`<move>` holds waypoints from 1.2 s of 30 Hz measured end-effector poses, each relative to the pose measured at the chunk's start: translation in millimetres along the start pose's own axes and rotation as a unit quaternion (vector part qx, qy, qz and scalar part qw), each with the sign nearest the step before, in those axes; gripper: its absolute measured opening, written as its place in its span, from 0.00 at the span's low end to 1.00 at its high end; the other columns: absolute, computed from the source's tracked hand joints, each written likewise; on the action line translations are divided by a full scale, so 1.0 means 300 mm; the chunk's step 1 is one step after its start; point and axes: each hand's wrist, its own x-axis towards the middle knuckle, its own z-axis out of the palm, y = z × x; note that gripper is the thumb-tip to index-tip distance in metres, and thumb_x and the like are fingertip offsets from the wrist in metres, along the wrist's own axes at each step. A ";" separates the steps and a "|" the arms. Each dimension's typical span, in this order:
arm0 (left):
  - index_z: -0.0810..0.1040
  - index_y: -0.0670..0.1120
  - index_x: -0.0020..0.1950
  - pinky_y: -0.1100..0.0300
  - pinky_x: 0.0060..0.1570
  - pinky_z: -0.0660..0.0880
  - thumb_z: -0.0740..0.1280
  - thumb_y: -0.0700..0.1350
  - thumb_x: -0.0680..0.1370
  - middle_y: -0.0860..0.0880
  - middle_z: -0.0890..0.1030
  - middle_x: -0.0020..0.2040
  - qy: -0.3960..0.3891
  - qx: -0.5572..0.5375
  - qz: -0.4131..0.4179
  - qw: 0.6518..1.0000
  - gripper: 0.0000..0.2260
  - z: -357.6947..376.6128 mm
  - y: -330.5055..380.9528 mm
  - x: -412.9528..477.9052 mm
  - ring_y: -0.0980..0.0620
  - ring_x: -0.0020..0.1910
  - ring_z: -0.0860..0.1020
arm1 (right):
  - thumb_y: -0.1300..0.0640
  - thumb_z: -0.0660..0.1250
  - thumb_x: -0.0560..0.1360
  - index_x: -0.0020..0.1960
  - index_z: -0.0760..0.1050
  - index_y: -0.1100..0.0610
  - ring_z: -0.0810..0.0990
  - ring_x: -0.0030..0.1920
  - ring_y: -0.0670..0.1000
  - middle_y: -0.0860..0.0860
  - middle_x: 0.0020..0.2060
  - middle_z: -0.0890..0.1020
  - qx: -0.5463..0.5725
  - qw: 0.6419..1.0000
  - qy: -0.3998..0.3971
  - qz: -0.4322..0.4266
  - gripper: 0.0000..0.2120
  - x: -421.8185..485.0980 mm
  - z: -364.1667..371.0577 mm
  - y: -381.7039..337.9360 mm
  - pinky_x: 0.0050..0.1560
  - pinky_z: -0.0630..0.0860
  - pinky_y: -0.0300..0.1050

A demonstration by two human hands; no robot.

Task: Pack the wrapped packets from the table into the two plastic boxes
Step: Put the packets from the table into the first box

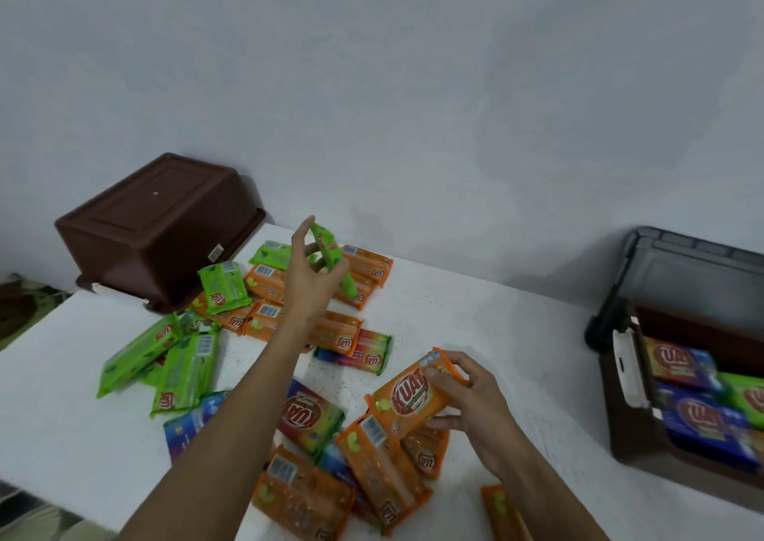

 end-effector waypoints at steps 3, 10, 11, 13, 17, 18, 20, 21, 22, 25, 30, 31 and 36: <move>0.70 0.59 0.68 0.50 0.45 0.81 0.69 0.36 0.76 0.42 0.77 0.57 -0.011 -0.154 -0.065 0.986 0.26 0.009 0.038 -0.045 0.45 0.52 0.82 | 0.56 0.72 0.75 0.57 0.77 0.54 0.86 0.47 0.56 0.57 0.50 0.84 0.007 1.000 0.002 -0.010 0.11 -0.019 -0.030 -0.018 0.44 0.83 0.60; 0.72 0.50 0.66 0.50 0.45 0.80 0.65 0.38 0.79 0.44 0.82 0.54 -0.020 -0.282 -0.115 0.952 0.16 0.080 0.072 -0.182 0.49 0.47 0.82 | 0.59 0.71 0.75 0.60 0.74 0.56 0.86 0.48 0.57 0.59 0.51 0.83 0.042 0.998 0.011 -0.043 0.14 -0.094 -0.144 -0.068 0.43 0.83 0.58; 0.72 0.48 0.67 0.48 0.49 0.79 0.65 0.39 0.79 0.43 0.81 0.56 -0.029 -0.291 -0.121 0.949 0.17 0.096 0.074 -0.203 0.47 0.51 0.81 | 0.60 0.70 0.75 0.60 0.74 0.57 0.86 0.48 0.58 0.59 0.51 0.84 0.048 0.998 0.009 -0.050 0.14 -0.107 -0.166 -0.074 0.43 0.83 0.58; 0.74 0.41 0.66 0.45 0.53 0.78 0.65 0.40 0.79 0.41 0.81 0.58 -0.039 -0.295 -0.136 0.945 0.15 0.139 0.086 -0.246 0.43 0.56 0.80 | 0.61 0.70 0.76 0.61 0.74 0.59 0.85 0.50 0.59 0.59 0.52 0.84 0.053 0.997 0.004 -0.061 0.14 -0.134 -0.214 -0.089 0.46 0.83 0.60; 0.77 0.41 0.57 0.55 0.42 0.82 0.64 0.40 0.79 0.45 0.82 0.48 -0.043 -0.304 -0.146 0.940 0.08 0.254 0.139 -0.336 0.49 0.47 0.80 | 0.62 0.69 0.77 0.58 0.77 0.61 0.85 0.50 0.58 0.59 0.50 0.85 0.055 0.996 0.009 -0.069 0.11 -0.189 -0.325 -0.114 0.50 0.82 0.61; 0.77 0.42 0.57 0.57 0.40 0.81 0.64 0.39 0.80 0.47 0.82 0.46 -0.044 -0.307 -0.145 0.940 0.07 0.288 0.152 -0.357 0.51 0.45 0.81 | 0.62 0.69 0.76 0.58 0.78 0.61 0.85 0.51 0.58 0.59 0.50 0.85 0.060 0.996 0.011 -0.070 0.10 -0.205 -0.357 -0.121 0.51 0.81 0.61; 0.79 0.45 0.53 0.59 0.38 0.80 0.63 0.39 0.80 0.50 0.83 0.43 -0.048 -0.306 -0.140 0.941 0.06 0.357 0.178 -0.399 0.54 0.41 0.82 | 0.62 0.69 0.76 0.59 0.77 0.60 0.85 0.52 0.59 0.58 0.52 0.85 0.071 0.995 0.012 -0.074 0.12 -0.234 -0.426 -0.130 0.53 0.81 0.61; 0.79 0.46 0.53 0.59 0.38 0.80 0.63 0.39 0.80 0.50 0.83 0.42 -0.053 -0.305 -0.139 0.941 0.06 0.393 0.189 -0.419 0.55 0.41 0.82 | 0.61 0.70 0.75 0.60 0.76 0.60 0.85 0.52 0.59 0.58 0.52 0.85 0.077 0.994 0.013 -0.076 0.13 -0.248 -0.463 -0.133 0.53 0.80 0.62; 0.79 0.45 0.53 0.58 0.38 0.80 0.63 0.39 0.80 0.50 0.83 0.42 -0.061 -0.304 -0.138 0.941 0.06 0.431 0.199 -0.437 0.54 0.41 0.82 | 0.61 0.70 0.75 0.60 0.76 0.59 0.85 0.53 0.59 0.58 0.53 0.85 0.083 0.993 0.016 -0.079 0.14 -0.261 -0.501 -0.136 0.53 0.80 0.62; 0.77 0.44 0.56 0.55 0.44 0.81 0.64 0.40 0.79 0.48 0.83 0.45 -0.081 -0.302 -0.127 0.941 0.07 0.542 0.214 -0.487 0.52 0.45 0.81 | 0.62 0.71 0.74 0.60 0.76 0.58 0.85 0.52 0.59 0.58 0.53 0.85 0.095 0.991 0.034 -0.090 0.15 -0.297 -0.616 -0.141 0.51 0.81 0.60; 0.76 0.46 0.56 0.61 0.47 0.78 0.65 0.40 0.79 0.46 0.81 0.49 -0.094 -0.290 -0.099 0.947 0.06 0.735 0.231 -0.559 0.52 0.47 0.80 | 0.59 0.73 0.70 0.60 0.76 0.60 0.85 0.51 0.59 0.59 0.52 0.85 0.106 0.987 0.067 -0.103 0.19 -0.341 -0.812 -0.163 0.48 0.82 0.59; 0.76 0.47 0.57 0.61 0.46 0.78 0.65 0.41 0.79 0.46 0.81 0.50 -0.089 -0.282 -0.099 0.950 0.07 0.772 0.231 -0.572 0.52 0.48 0.80 | 0.58 0.73 0.68 0.60 0.77 0.60 0.85 0.51 0.59 0.59 0.51 0.85 0.105 0.986 0.072 -0.105 0.21 -0.348 -0.850 -0.170 0.47 0.82 0.58; 0.75 0.52 0.58 0.59 0.48 0.72 0.68 0.47 0.78 0.49 0.81 0.52 -0.066 -0.212 -0.128 0.967 0.10 0.939 0.227 -0.641 0.53 0.50 0.79 | 0.56 0.73 0.72 0.59 0.77 0.60 0.86 0.49 0.56 0.58 0.50 0.85 0.051 0.983 0.127 -0.119 0.17 -0.366 -1.043 -0.186 0.42 0.83 0.52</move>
